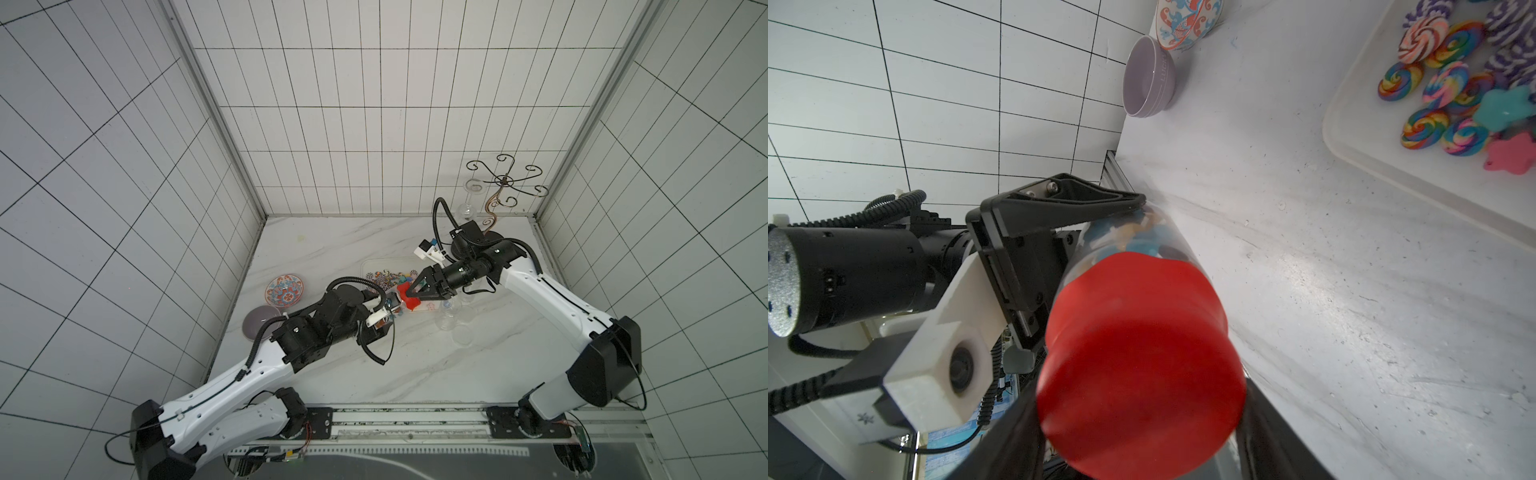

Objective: Pour the candies out of the jar
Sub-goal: Unscrew the lid from the jar.

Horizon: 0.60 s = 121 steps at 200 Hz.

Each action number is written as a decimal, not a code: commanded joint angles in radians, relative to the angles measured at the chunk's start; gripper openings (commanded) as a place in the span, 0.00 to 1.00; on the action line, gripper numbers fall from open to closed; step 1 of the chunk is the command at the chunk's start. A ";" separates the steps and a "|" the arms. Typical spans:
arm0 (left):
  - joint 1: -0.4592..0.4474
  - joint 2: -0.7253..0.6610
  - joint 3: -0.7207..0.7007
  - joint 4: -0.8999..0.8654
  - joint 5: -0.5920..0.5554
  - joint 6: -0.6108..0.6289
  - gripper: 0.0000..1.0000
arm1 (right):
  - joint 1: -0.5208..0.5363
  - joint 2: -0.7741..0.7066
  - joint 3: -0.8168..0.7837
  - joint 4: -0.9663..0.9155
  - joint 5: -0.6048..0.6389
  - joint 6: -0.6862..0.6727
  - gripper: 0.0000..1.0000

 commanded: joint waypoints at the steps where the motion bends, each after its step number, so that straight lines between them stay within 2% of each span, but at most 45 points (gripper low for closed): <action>1: 0.028 0.004 0.029 0.107 0.106 -0.039 0.59 | 0.022 -0.052 0.039 0.037 -0.033 -0.139 0.46; 59: 0.171 0.042 0.094 0.116 0.456 -0.095 0.59 | 0.020 -0.135 -0.120 0.122 -0.109 -0.379 0.44; 121: 0.205 0.124 0.200 0.067 0.639 -0.104 0.60 | 0.017 -0.211 -0.206 0.139 -0.106 -0.542 0.44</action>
